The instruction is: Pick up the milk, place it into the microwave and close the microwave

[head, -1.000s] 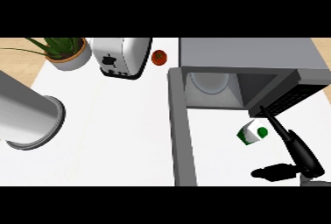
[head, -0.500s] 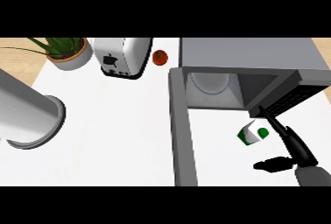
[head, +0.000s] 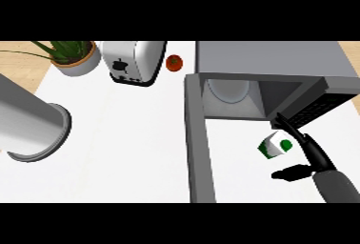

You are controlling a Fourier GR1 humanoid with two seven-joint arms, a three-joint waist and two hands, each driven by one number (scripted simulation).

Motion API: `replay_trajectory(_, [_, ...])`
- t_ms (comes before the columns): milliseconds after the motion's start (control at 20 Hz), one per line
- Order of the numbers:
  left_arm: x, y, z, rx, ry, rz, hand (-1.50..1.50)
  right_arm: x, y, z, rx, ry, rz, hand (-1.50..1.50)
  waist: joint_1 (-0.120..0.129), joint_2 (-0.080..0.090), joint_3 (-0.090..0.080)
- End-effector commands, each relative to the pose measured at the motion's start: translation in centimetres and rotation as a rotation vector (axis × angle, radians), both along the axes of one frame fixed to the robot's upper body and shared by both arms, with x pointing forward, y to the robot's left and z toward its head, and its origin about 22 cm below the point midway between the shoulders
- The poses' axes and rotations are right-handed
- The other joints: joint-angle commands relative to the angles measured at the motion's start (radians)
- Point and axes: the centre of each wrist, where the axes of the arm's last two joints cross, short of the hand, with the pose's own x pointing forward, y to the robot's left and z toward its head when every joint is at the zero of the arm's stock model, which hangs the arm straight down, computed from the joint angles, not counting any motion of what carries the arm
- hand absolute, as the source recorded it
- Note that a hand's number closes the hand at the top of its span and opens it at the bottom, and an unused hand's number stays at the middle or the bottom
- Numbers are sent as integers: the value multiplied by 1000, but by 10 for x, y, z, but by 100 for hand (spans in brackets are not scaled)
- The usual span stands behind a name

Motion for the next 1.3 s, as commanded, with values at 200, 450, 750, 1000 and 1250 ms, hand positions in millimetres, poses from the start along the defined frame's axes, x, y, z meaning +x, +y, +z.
replay_trajectory(200, [-15, -14, 11, -54, -90, -76, -150, 2, 6, -17, 99, 61, -8, 150, 26, 15, 10])
replay_trajectory(450, [-11, -8, 21, -43, -78, -86, -150, 9, 14, -17, 60, 87, 88, 150, 21, 16, 10])
replay_trajectory(750, [-4, -7, 10, -56, -96, -67, -150, 10, 22, -20, 137, 35, 140, 150, 13, 18, 11])
replay_trajectory(1000, [-7, -4, 13, -56, -82, -71, -150, 3, 59, -39, 353, 27, -28, 150, -1, 14, 11])
replay_trajectory(1250, [-13, 2, 9, -63, -79, -60, -150, 7, 87, -43, 536, 16, -192, 150, -10, 9, 8])
